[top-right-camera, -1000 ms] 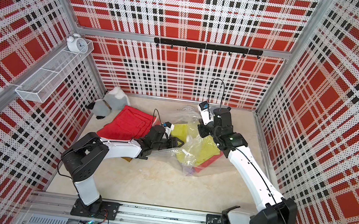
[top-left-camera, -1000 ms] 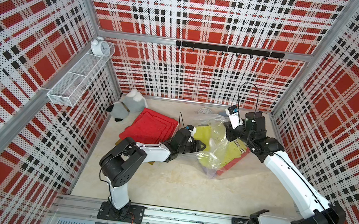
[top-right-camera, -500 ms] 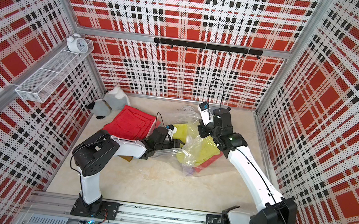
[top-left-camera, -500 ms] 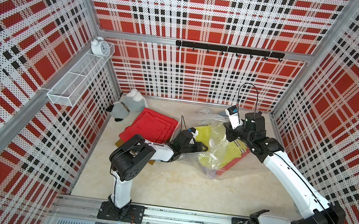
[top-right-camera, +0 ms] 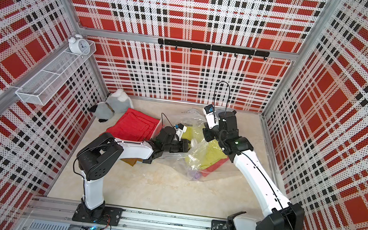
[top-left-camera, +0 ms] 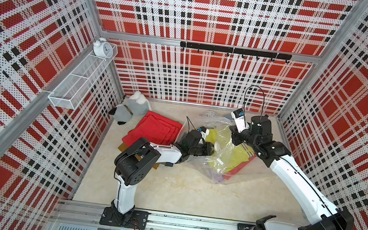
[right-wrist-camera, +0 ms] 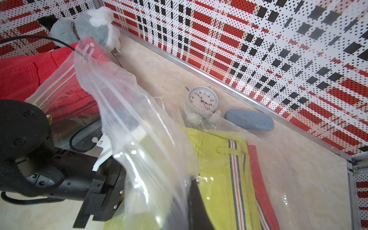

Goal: Take the trousers out of the vacuum bag
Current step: Take out the trousers from the vacuum bag.

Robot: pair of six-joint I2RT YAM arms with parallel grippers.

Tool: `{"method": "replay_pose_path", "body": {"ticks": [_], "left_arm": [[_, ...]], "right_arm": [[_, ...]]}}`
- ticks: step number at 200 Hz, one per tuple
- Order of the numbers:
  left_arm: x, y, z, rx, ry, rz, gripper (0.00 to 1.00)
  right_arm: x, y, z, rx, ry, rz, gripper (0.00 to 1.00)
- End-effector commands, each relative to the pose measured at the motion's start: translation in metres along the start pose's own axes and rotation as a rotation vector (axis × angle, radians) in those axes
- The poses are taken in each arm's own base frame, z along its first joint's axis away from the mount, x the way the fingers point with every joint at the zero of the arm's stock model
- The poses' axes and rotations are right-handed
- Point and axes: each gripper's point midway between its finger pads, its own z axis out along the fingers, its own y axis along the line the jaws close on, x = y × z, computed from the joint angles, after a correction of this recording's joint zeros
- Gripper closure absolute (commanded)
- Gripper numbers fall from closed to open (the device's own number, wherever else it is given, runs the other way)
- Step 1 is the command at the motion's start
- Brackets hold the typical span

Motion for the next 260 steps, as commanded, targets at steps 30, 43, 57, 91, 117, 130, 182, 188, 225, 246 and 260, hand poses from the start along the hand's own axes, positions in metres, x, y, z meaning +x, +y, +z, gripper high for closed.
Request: {"method": "replay_pose_path", "body": {"ticks": [30,43,57,91,117,130,182,188,225,246,260], "left_arm": [[-0.024,-0.023,-0.008,0.071,-0.058,0.051,1.0],[-0.027,-0.026,-0.014,0.072,-0.07,0.055,1.0],[-0.028,-0.027,-0.02,0.061,-0.078,0.062,1.0],[-0.023,-0.025,-0.029,-0.039,-0.078,0.137,1.0],[-0.007,-0.027,-0.024,-0.156,-0.034,0.264,1.0],[0.002,-0.03,-0.021,-0.168,-0.013,0.289,1.0],[-0.014,-0.054,-0.041,-0.153,-0.081,0.286,1.0],[-0.018,-0.058,-0.046,-0.155,-0.093,0.292,1.0],[-0.045,-0.063,-0.074,-0.179,-0.161,0.281,1.0],[-0.071,-0.064,-0.085,-0.157,-0.212,0.253,1.0],[-0.09,-0.072,-0.092,-0.141,-0.248,0.256,1.0]], "right_arm": [[-0.006,-0.006,-0.007,0.028,-0.036,0.008,1.0],[-0.007,-0.008,-0.006,0.036,-0.035,0.01,1.0],[-0.008,-0.012,-0.007,0.054,-0.034,0.015,1.0],[-0.009,-0.023,-0.005,0.093,-0.032,0.047,1.0],[-0.01,-0.025,-0.001,0.095,-0.031,0.062,1.0],[-0.011,-0.025,0.002,0.093,-0.031,0.068,1.0],[0.004,-0.044,0.016,0.142,0.015,0.126,1.0],[0.007,-0.048,0.018,0.149,0.02,0.139,1.0],[0.019,-0.059,0.025,0.169,0.039,0.17,1.0],[0.025,-0.061,0.025,0.173,0.047,0.177,1.0],[0.029,-0.063,0.024,0.177,0.053,0.184,1.0]]}}
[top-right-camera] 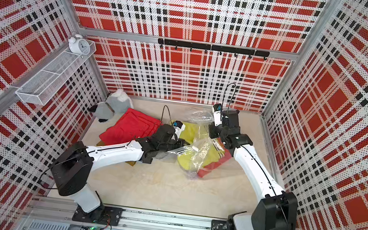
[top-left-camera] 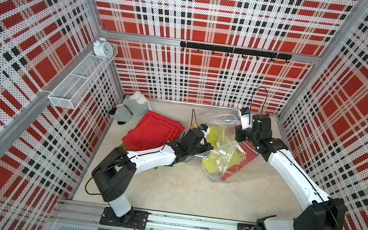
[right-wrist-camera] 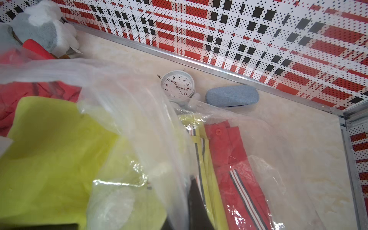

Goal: Take the trousers out of the vacuum bag
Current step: Take out the trousers from the vacuum bag.

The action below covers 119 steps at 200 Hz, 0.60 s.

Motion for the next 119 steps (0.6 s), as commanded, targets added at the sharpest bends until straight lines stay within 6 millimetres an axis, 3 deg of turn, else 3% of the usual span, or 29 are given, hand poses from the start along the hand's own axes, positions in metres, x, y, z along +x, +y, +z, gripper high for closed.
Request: {"method": "replay_pose_path", "body": {"ticks": [1,28,49,92,119], "left_arm": [[-0.084,-0.02,-0.034,0.056,-0.223,0.022,1.0],[-0.119,-0.031,-0.05,0.089,-0.284,0.051,1.0],[-0.135,-0.037,-0.05,0.126,-0.29,0.06,1.0],[-0.145,-0.052,-0.027,0.174,-0.267,0.087,1.0],[-0.145,-0.065,-0.002,0.216,-0.235,0.099,1.0]], "right_arm": [[-0.001,-0.012,0.001,0.041,-0.022,0.028,1.0],[0.008,-0.028,0.001,0.086,-0.007,0.066,1.0],[0.016,-0.045,0.002,0.127,0.004,0.119,1.0],[0.022,-0.083,-0.009,0.281,0.017,0.17,1.0],[0.014,-0.091,-0.02,0.311,-0.018,0.188,1.0]]}}
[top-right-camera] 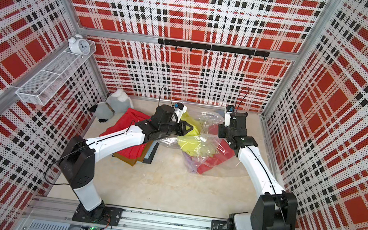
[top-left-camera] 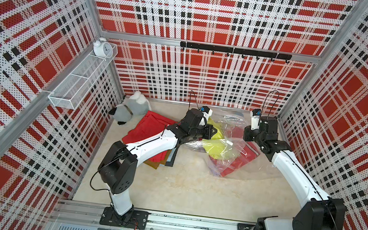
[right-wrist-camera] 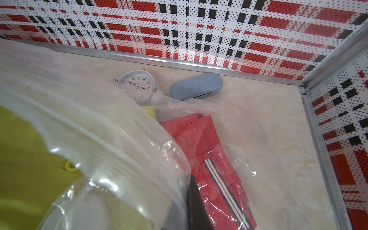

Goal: Take the trousers out of the vacuum bag
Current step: Take out the trousers from the vacuum bag.

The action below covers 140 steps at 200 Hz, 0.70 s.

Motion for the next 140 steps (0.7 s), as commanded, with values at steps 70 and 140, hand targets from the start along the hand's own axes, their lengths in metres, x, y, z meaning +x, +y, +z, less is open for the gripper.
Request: {"method": "replay_pose_path", "body": {"ticks": [70,140], "left_arm": [[-0.062,-0.069,0.035,0.2,-0.141,0.103,1.0],[-0.106,-0.089,-0.025,0.28,-0.212,0.061,1.0]], "right_arm": [[-0.012,-0.064,-0.037,0.185,-0.081,0.127,1.0],[-0.003,-0.018,-0.021,-0.078,-0.077,0.082,1.0]]}}
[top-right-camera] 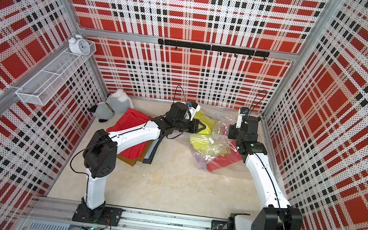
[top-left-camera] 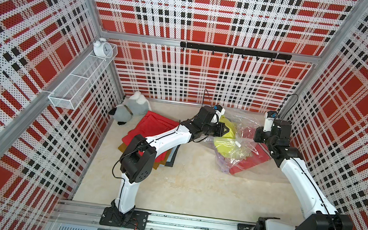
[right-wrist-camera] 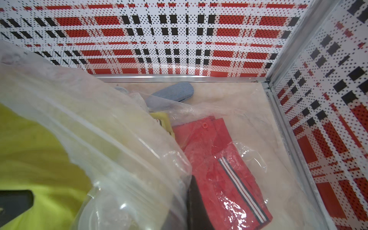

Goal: Take the trousers out of the vacuum bag
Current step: Take out the trousers from the vacuum bag.

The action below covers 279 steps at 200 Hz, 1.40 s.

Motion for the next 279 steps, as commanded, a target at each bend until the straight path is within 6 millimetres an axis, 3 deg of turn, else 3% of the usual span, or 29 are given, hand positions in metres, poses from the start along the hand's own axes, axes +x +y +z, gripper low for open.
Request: {"method": "replay_pose_path", "body": {"ticks": [1,51,93,153,203,225,236,279], "left_arm": [[-0.093,-0.075,-0.074,0.181,-0.261,0.097,1.0],[-0.107,-0.084,-0.101,0.217,-0.288,0.1,1.0],[-0.123,-0.088,-0.13,0.225,-0.333,0.115,1.0],[-0.137,-0.082,-0.205,0.236,-0.401,0.119,1.0],[-0.158,-0.073,-0.284,0.19,-0.542,0.123,1.0],[-0.162,-0.074,-0.31,0.178,-0.585,0.137,1.0],[-0.169,-0.06,-0.327,0.129,-0.621,0.138,1.0],[-0.179,-0.031,-0.354,0.038,-0.67,0.13,1.0]], "right_arm": [[0.003,0.02,0.002,-0.122,0.0,-0.009,1.0],[0.006,0.048,0.0,-0.263,-0.005,-0.058,1.0],[0.011,0.039,0.007,-0.207,0.024,-0.058,1.0],[0.014,0.031,0.015,-0.159,0.041,-0.044,1.0],[0.018,0.027,0.018,-0.137,0.054,-0.037,1.0],[0.019,0.026,0.019,-0.128,0.057,-0.035,1.0],[0.019,0.026,0.02,-0.13,0.059,-0.033,1.0],[0.019,0.025,0.02,-0.124,0.059,-0.031,1.0]]}}
